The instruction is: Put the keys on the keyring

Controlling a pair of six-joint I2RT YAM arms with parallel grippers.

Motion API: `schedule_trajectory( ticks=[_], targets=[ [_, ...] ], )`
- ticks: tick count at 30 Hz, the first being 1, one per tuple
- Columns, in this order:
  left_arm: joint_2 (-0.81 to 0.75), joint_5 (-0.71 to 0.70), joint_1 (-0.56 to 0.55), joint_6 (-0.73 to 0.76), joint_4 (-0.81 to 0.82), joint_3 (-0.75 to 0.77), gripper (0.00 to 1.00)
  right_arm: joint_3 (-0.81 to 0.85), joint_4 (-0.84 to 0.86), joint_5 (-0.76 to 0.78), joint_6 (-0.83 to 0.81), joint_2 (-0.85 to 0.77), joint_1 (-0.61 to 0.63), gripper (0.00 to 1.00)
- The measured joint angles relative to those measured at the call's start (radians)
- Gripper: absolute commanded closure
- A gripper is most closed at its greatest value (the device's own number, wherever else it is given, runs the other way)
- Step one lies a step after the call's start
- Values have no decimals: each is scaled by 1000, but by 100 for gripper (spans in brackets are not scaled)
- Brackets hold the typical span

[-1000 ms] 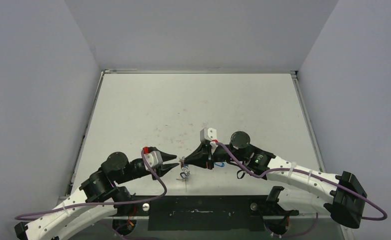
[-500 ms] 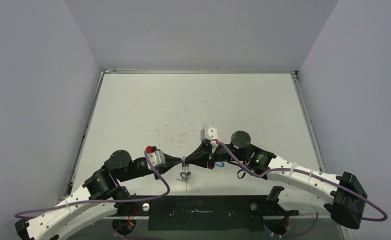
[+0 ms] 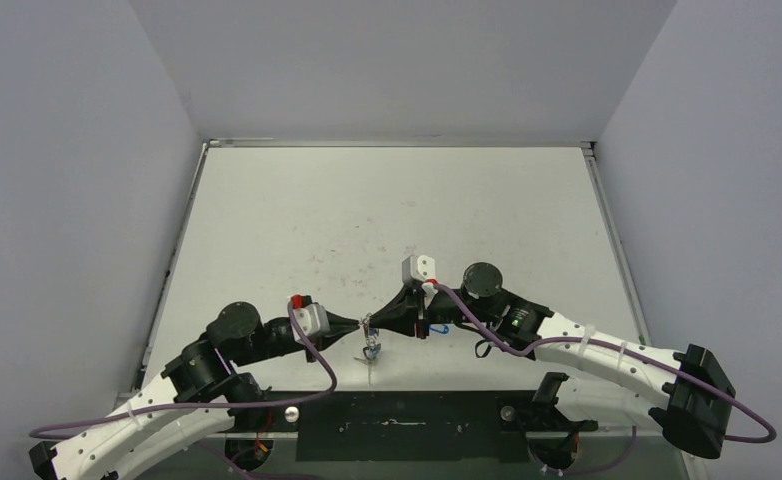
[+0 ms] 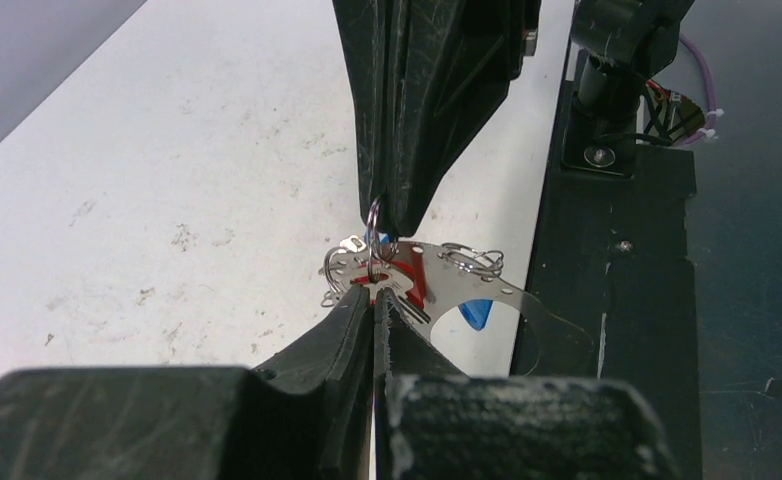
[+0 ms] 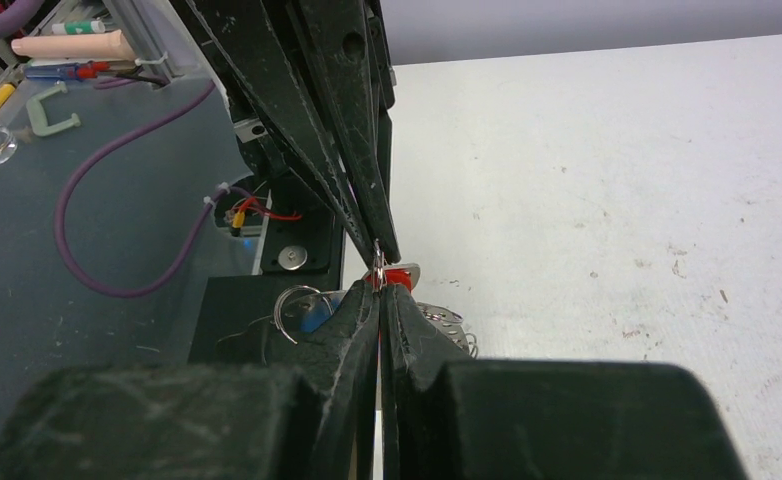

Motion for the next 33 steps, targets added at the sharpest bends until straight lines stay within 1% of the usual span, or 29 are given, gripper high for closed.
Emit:
schedule_trajectory(
  ticks=[6,10,13,15,17,22,26,33],
  targets=[
    [10,-13,0,8,-31,-4,100,0,13,0,8,-4,0,100],
    [45,-12,0,12,-32,-4,100,0,15,0,10,-5,0,100],
    [56,-18,0,17,-33,-4,83,0,14,0,10,-5,0,100],
    [51,-23,0,20,-35,-4,77,0,14,0,10,-5,0,100],
    [35,-26,0,17,-35,-4,72,0,14,0,10,-5,0,100],
    [-15,-27,0,1,-14,-4,72,0,14,0,10,-5,0,100],
    [-26,-26,0,-10,11,-4,80,0,14,0,10,-5,0,100],
    [0,-10,0,-19,51,-4,80,0,14,0,10,-5,0,100]
  ],
)
